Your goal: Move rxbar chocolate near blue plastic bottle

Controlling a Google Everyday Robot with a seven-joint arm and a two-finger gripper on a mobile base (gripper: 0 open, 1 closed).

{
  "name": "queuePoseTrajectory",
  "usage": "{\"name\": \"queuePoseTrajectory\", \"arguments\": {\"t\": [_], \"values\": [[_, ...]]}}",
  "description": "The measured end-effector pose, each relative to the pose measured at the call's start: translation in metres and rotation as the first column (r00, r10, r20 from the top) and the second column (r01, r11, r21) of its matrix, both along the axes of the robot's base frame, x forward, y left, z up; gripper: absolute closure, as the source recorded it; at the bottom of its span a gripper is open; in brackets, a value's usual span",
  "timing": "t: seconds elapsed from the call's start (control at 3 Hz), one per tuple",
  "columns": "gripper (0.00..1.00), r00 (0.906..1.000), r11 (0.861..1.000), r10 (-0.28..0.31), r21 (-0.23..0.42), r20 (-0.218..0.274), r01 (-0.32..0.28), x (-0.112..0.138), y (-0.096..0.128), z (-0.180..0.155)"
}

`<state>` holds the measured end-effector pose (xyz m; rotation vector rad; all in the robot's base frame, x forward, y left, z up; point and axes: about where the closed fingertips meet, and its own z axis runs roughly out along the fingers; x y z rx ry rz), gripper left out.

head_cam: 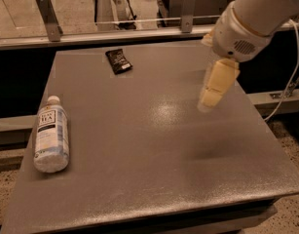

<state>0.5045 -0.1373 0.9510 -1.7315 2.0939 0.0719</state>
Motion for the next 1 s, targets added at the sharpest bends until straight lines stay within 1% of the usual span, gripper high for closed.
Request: {"name": "queuePoseTrajectory", "arguments": {"t": [0.33, 0.67, 1.0], "values": [[0.00, 0.9985, 0.995, 0.054, 0.086, 0.005, -0.054, 0.048, 0.069, -0.014], [0.00, 0.9986, 0.995, 0.053, 0.088, 0.006, -0.053, 0.048, 0.069, -0.014], [0.00, 0.9996, 0.985, 0.024, 0.169, 0.018, -0.026, 0.067, 0.085, -0.022]]}}
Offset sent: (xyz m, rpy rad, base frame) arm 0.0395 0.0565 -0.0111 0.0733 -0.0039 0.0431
